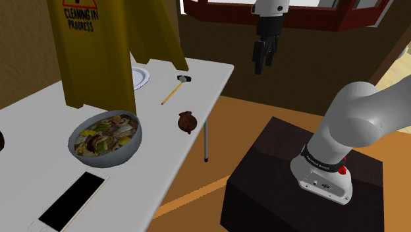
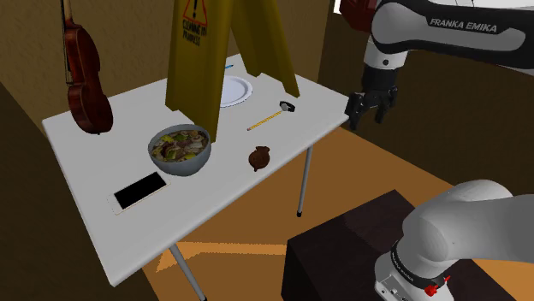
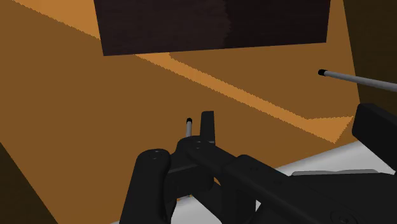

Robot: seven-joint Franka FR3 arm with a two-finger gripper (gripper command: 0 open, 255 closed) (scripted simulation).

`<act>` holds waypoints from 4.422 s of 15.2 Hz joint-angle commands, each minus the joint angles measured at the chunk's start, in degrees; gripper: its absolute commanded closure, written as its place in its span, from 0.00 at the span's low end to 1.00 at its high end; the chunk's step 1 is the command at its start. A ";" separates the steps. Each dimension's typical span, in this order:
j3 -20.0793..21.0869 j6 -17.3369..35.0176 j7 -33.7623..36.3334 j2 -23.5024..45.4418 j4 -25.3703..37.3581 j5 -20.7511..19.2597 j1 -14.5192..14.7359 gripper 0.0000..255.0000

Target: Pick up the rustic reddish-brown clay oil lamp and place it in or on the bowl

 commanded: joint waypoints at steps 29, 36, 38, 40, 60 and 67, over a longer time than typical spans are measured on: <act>27.68 32.01 37.81 34.77 11.81 3.11 4.80 0.00; 27.98 34.85 38.22 36.13 10.24 2.62 4.82 0.00; 27.98 34.85 38.22 36.13 10.24 2.61 4.82 0.00; 27.97 34.84 38.22 36.13 10.24 2.62 4.82 0.00; 27.23 26.95 37.47 32.98 15.20 3.63 4.78 1.00; 26.75 21.50 37.27 31.61 19.36 3.90 4.69 1.00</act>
